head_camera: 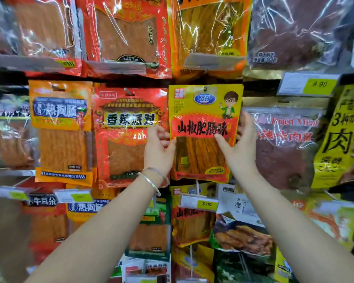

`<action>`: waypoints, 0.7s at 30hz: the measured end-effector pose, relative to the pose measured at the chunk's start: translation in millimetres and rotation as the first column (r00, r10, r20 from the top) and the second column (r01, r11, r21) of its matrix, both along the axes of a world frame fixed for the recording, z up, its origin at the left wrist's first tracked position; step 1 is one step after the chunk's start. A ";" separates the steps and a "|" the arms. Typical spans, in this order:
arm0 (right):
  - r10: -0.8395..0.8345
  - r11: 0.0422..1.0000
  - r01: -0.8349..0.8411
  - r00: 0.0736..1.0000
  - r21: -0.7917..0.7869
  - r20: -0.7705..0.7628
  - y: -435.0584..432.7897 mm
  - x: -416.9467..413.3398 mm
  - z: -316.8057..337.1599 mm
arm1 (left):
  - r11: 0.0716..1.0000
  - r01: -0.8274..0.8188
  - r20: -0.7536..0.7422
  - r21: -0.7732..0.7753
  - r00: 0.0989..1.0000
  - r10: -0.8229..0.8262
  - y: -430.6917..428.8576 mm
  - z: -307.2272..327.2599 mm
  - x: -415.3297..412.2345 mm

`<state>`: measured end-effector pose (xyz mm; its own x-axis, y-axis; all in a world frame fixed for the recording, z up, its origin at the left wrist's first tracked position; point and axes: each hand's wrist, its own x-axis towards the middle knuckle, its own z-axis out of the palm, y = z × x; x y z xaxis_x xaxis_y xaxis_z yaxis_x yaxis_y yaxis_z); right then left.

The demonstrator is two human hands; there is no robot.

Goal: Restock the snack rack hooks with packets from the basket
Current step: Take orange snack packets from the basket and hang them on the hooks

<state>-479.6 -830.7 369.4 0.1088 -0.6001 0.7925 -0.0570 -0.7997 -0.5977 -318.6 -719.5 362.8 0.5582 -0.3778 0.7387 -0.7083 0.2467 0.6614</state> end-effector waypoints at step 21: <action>-0.359 0.861 0.088 0.804 -0.502 -0.475 64.0 18.7 -29.4 | 0.984 -0.015 -0.068 0.179 0.997 0.028 32.6 -24.6 -0.8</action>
